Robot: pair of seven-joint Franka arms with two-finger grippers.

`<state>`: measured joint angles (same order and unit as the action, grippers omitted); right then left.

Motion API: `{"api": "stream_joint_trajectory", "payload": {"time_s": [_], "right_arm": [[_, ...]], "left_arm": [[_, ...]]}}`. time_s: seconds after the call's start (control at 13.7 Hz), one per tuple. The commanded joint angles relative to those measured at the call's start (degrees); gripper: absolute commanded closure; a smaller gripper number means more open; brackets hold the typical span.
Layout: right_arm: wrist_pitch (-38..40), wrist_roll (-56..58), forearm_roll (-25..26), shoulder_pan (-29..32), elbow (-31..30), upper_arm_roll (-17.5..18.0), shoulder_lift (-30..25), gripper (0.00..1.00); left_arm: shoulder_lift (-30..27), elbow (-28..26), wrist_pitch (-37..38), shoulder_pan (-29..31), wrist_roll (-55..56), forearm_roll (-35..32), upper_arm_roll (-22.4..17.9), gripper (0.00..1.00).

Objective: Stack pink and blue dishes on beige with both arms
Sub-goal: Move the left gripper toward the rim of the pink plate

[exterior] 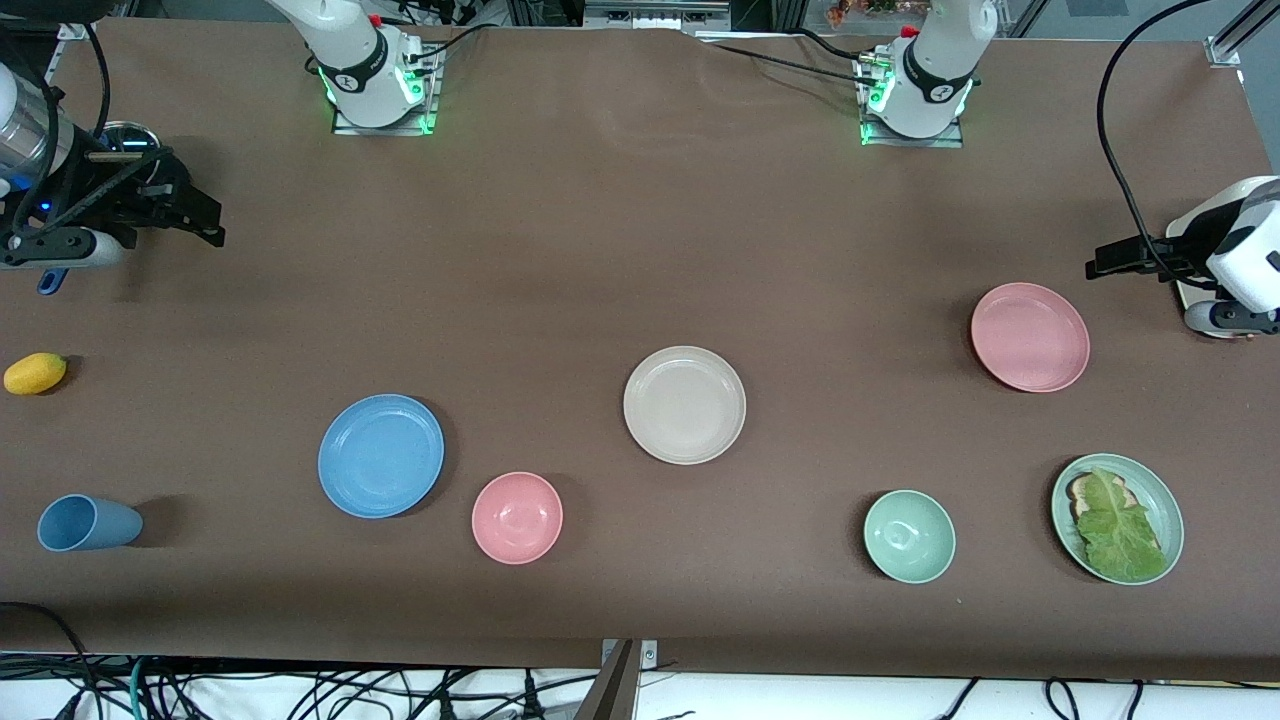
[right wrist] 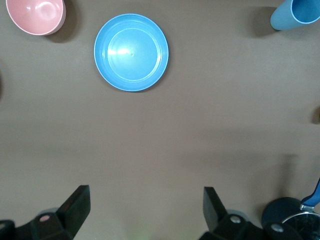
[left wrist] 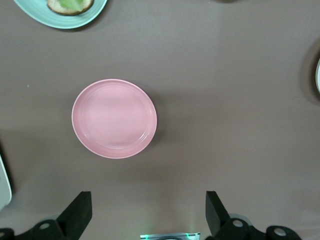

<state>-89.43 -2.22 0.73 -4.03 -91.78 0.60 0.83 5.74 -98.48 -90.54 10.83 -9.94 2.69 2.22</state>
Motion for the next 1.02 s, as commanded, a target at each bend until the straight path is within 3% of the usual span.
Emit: {"api": "stream_joint_trajectory", "payload": {"time_s": [0.0,0.59,0.95], "right_arm": [[-0.22,-0.77,0.77,-0.02,-0.59,0.28,-1.01,0.0],[-0.22,-0.68,0.77,-0.02,-0.5,0.1,-1.01,0.0],[-0.22,-0.68,0.77,-0.02,-0.5,-0.08,-0.83,0.0]], "left_arm": [[-0.9,-4.52,-4.2,2.79,-5.52,0.21,0.15,0.0],[-0.03,-13.4,-13.78,6.57,-15.97,0.12,-0.02,0.0],[3.04,-17.62,-23.26,12.98,-27.04,0.12,0.06,0.0]]}}
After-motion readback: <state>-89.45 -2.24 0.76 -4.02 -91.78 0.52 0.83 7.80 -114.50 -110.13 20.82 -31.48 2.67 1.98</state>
